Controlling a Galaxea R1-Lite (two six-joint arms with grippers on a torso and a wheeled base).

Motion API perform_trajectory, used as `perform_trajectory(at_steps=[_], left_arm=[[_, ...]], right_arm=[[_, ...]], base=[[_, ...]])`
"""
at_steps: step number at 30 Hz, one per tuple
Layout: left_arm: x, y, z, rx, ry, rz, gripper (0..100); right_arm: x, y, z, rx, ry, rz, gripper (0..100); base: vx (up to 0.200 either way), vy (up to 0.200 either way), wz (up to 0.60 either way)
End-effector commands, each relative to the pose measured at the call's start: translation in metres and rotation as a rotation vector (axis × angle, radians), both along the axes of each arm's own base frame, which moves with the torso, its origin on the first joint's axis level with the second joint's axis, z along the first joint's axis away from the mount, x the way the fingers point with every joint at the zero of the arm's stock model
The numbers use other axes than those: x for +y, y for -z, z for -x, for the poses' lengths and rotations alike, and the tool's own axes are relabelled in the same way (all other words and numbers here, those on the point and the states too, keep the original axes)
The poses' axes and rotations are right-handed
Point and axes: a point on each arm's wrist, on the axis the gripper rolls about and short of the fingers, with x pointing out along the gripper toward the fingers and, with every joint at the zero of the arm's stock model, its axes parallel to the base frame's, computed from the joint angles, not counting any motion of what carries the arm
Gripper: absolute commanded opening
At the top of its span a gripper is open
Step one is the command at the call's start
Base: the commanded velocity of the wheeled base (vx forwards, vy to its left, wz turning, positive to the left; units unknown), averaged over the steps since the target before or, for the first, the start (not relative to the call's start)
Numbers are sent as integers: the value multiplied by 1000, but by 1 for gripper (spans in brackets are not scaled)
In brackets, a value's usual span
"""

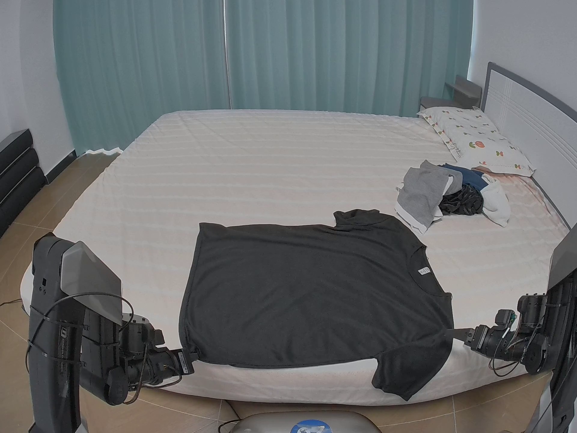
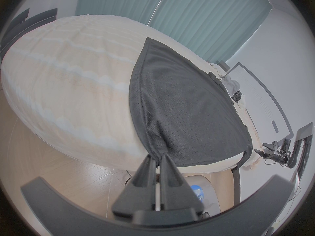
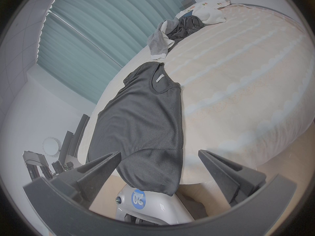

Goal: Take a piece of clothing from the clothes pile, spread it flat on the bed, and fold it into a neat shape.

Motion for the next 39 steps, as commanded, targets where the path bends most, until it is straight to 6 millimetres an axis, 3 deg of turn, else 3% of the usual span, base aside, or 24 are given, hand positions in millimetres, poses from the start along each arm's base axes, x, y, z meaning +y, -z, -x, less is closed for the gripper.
perform_trajectory(at_steps=[1,18,29,30,39], left_arm=[[2,-4,2,-5,-8,1,0],[13,-19,21,31,-53,8,0],[21,-24,18,11,-97,18,0],[22,-24,17,10,-105,24,0],[25,-27,15,-1,-129,40,0]], right_arm=[[0,1,0,-4,-1,1,100],[12,14,-8,25,-48,3,100],[13,26,-24,7,-32,36,100],[14,28,-25,12,-34,39,0],[13,22,-39,-52,-11,57,0]], base=[[0,0,0],[0,0,0],[0,0,0],[0,0,0],[0,0,0]])
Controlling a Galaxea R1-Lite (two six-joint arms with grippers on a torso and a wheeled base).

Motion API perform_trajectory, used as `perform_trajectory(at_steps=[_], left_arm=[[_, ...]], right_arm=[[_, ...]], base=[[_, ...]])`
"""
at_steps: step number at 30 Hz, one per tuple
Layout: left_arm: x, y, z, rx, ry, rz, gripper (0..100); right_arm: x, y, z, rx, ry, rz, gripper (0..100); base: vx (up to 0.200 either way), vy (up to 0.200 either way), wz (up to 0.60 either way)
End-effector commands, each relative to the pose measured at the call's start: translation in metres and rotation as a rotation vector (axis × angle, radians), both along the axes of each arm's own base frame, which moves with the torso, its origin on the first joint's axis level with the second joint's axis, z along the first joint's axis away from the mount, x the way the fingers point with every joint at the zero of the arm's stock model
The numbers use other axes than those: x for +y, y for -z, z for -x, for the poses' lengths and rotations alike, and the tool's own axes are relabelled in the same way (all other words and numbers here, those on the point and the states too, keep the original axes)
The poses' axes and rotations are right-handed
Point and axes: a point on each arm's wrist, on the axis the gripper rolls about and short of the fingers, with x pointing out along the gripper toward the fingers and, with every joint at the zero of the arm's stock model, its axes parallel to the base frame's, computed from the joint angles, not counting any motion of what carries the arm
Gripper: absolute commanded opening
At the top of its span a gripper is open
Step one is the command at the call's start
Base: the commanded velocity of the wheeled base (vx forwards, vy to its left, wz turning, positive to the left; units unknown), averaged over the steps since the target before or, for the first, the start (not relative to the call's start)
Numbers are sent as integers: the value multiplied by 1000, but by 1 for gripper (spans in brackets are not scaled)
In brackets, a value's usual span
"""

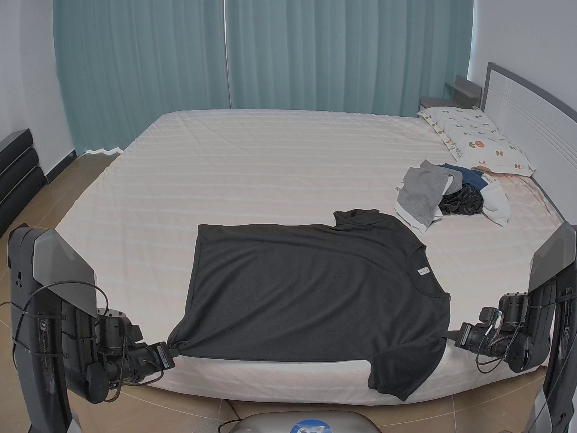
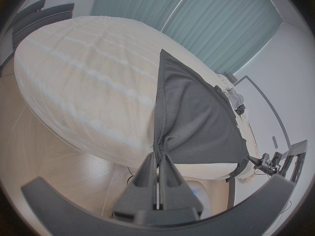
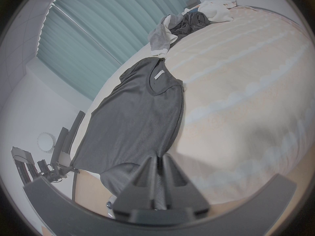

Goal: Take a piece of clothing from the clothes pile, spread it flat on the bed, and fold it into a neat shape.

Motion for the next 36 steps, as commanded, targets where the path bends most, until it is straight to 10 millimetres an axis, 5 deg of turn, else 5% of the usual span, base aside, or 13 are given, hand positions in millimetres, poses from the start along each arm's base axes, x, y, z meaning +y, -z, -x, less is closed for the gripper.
perform_trajectory(at_steps=[1,7,18,19,29,36], left_arm=[[1,-2,-2,-17,-6,3,0],[4,-4,-11,-43,-52,30,0],[4,-2,-17,-48,-91,62,0],[5,-2,-18,-48,-94,63,0],[6,1,-18,-40,-98,63,0],[6,2,-19,-38,-98,63,0]], right_arm=[[-1,-4,-8,-46,1,6,0],[-1,-23,-21,-147,-3,20,0],[5,-12,-47,-178,4,-23,0],[5,-12,-48,-184,6,-21,100],[2,-26,-40,-199,17,-18,100],[13,-30,0,-82,-33,-30,100]], base=[[0,0,0],[0,0,0],[0,0,0],[0,0,0],[0,0,0],[0,0,0]])
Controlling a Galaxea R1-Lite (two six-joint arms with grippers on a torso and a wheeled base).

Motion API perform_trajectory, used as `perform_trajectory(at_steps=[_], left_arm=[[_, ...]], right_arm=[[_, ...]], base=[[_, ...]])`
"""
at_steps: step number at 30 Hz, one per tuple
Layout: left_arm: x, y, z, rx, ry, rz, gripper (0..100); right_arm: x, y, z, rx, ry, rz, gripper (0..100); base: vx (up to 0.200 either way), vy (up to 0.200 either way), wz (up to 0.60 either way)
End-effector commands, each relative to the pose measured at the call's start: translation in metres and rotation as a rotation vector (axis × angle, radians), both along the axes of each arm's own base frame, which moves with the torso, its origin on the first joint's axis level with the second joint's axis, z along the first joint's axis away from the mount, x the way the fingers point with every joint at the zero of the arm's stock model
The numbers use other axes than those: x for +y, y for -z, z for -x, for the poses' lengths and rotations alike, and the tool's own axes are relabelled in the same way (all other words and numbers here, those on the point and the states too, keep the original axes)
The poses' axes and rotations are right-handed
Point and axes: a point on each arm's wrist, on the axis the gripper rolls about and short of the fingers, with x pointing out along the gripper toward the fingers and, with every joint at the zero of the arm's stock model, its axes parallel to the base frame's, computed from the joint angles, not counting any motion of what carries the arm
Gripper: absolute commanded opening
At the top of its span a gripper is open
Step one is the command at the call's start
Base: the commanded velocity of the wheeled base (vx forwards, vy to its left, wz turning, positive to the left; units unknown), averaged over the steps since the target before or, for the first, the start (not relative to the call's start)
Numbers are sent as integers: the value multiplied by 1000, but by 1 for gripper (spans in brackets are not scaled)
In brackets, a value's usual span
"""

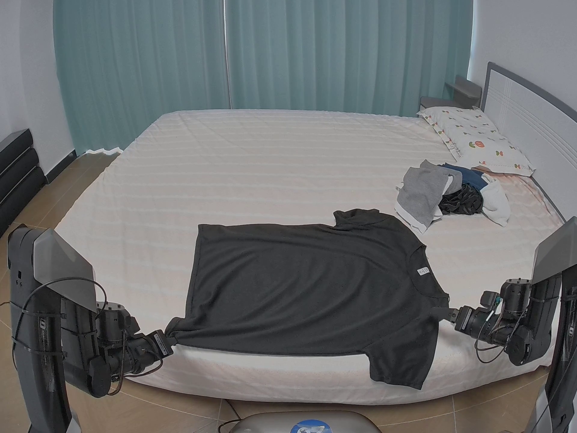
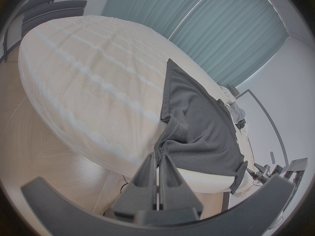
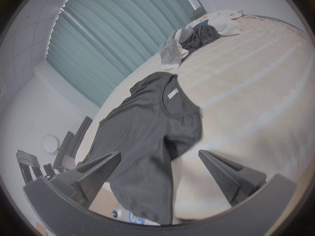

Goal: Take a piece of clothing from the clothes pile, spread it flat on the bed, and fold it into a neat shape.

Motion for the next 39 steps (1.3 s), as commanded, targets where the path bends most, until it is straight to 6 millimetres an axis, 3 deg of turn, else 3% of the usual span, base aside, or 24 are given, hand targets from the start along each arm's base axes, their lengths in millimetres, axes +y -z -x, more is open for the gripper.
perform_trajectory(at_steps=[1,8,23,27,39], left_arm=[[0,1,-1,-3,0,0,0],[0,1,-1,-6,1,2,0],[-1,1,-3,-11,4,3,0],[-1,1,-3,-12,3,4,0],[2,1,-5,-18,-4,4,0]], right_arm=[[9,-1,25,66,-61,5,100],[12,18,31,112,-130,63,100],[28,22,19,54,-219,106,100],[44,24,17,50,-270,116,100],[33,24,21,68,-238,119,100]], base=[[0,0,0],[0,0,0],[0,0,0],[0,0,0],[0,0,0]])
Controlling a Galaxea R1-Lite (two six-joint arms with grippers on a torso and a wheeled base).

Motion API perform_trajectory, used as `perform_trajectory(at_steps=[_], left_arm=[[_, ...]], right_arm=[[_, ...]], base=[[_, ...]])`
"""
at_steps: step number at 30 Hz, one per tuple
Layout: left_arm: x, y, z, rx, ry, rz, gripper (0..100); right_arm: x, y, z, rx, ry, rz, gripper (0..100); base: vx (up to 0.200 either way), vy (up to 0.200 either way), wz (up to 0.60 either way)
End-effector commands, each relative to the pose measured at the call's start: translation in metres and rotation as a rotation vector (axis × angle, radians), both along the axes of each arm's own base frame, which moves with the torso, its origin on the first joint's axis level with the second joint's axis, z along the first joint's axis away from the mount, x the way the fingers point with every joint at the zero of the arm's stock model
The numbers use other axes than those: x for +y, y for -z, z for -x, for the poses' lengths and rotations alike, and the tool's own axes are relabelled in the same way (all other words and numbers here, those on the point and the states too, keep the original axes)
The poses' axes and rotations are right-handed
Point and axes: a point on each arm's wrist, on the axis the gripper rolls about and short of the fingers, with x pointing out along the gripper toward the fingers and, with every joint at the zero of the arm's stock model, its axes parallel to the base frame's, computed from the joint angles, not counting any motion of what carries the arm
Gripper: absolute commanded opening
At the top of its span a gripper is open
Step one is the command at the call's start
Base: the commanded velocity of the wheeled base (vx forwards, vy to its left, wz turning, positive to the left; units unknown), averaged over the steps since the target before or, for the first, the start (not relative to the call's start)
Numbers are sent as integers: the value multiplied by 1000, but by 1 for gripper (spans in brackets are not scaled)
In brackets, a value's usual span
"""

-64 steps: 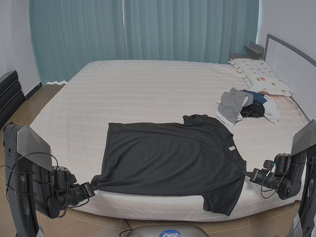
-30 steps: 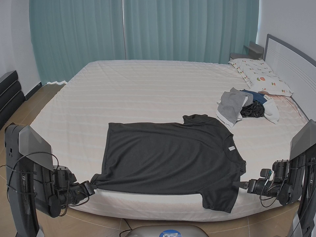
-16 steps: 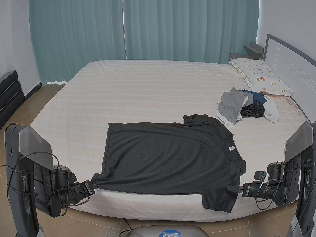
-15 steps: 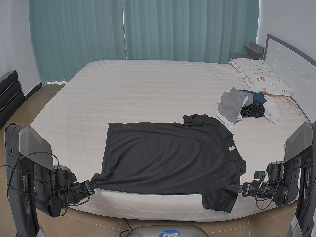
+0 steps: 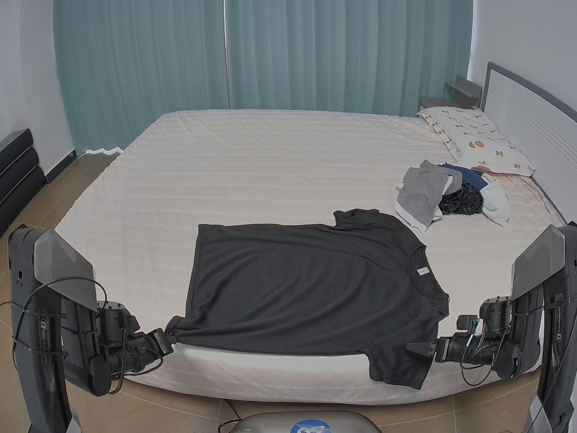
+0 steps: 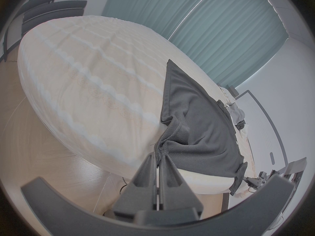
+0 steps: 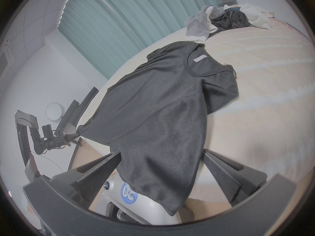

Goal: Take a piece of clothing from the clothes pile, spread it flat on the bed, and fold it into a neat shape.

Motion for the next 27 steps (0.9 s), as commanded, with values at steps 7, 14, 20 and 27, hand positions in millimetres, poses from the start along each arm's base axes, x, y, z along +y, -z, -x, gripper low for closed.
perform_trajectory(at_steps=[7,14,20,27], left_arm=[[1,-1,-1,-10,-3,0,0],[1,-2,-2,-16,-4,0,0],[1,-4,-2,-23,-5,-1,0],[1,-11,2,-36,-7,-5,0]], right_arm=[[-5,1,0,-1,21,1,100],[-6,2,0,-12,10,21,0],[-17,0,7,4,41,32,0],[-21,-7,30,38,11,59,0]], base=[[0,0,0],[0,0,0],[0,0,0],[0,0,0]])
